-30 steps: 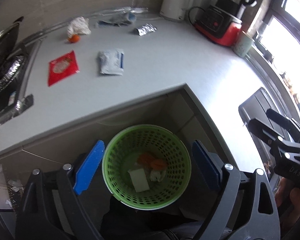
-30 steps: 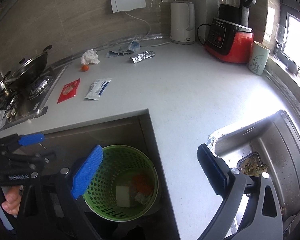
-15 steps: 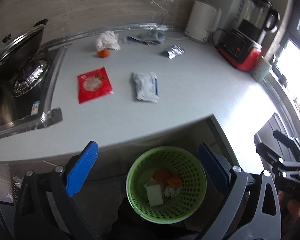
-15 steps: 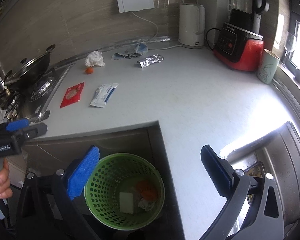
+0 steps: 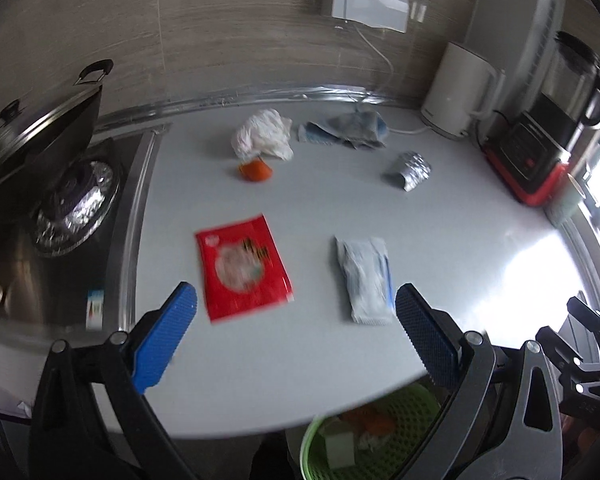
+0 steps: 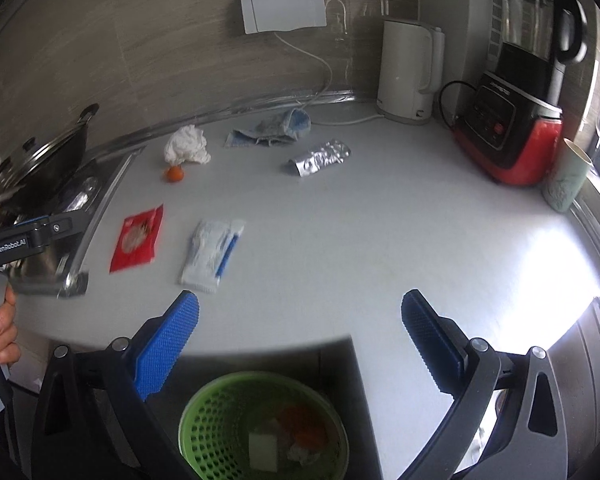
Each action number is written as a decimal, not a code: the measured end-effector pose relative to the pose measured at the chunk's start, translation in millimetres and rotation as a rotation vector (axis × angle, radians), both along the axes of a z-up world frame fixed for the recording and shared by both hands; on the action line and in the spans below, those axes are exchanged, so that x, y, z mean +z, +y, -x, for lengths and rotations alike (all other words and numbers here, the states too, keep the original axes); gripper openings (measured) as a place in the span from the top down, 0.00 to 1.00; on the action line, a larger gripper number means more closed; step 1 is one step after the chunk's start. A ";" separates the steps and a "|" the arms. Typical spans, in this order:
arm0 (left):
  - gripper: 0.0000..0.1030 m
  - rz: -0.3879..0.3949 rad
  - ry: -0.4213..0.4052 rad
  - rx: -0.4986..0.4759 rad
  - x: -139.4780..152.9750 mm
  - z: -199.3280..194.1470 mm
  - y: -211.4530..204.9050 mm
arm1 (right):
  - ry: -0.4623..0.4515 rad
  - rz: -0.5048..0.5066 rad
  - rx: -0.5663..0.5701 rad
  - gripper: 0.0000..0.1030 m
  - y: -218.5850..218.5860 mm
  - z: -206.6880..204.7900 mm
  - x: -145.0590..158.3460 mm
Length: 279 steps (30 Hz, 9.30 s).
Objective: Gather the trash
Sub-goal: 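Reach both tools toward the crumpled white bag and silver foil pack, then grasp the white plastic bag with the left tool while the right tool grasps the foil pack, then carry the white bag and foil pack in both tools over the green bin, then drop the white bag from the left tool while the right tool drops the foil pack into the bin, then reach both tools toward the red snack packet and white medical packet, then grasp the red packet with the left tool while the right tool grasps the white packet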
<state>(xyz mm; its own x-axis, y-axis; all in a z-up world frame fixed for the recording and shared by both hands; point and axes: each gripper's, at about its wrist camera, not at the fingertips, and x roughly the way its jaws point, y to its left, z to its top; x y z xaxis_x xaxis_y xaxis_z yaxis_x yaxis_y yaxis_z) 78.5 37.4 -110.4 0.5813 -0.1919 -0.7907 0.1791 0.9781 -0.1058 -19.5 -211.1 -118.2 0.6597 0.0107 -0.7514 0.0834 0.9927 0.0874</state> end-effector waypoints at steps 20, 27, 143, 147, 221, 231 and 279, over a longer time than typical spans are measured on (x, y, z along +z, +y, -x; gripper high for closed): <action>0.07 -0.031 -0.002 -0.028 -47.0 -215.4 -9.0 | 0.025 0.009 -0.061 0.02 14.0 -163.1 -16.8; 0.07 -0.061 0.032 -0.019 -74.2 -265.0 -17.3 | 0.040 -0.001 -0.132 0.02 1.5 -220.9 -40.0; 0.79 0.011 0.135 -0.305 -38.2 177.4 -93.4 | 0.072 -0.084 0.034 0.49 -0.4 131.4 -11.6; 0.78 0.005 0.176 -0.344 -54.1 182.9 -105.0 | 0.076 -0.082 0.019 0.49 -8.0 135.3 -13.6; 0.08 -0.049 0.124 -0.016 -30.0 154.0 -17.2 | 0.140 0.003 0.206 0.02 31.8 129.2 -47.4; 0.08 -0.053 0.137 0.011 -32.7 138.8 -5.5 | 0.165 -0.001 0.187 0.02 30.5 115.3 -50.7; 0.08 0.034 0.303 0.221 -127.4 -123.1 32.7 | 0.223 -0.074 0.025 0.02 86.3 -151.8 -103.3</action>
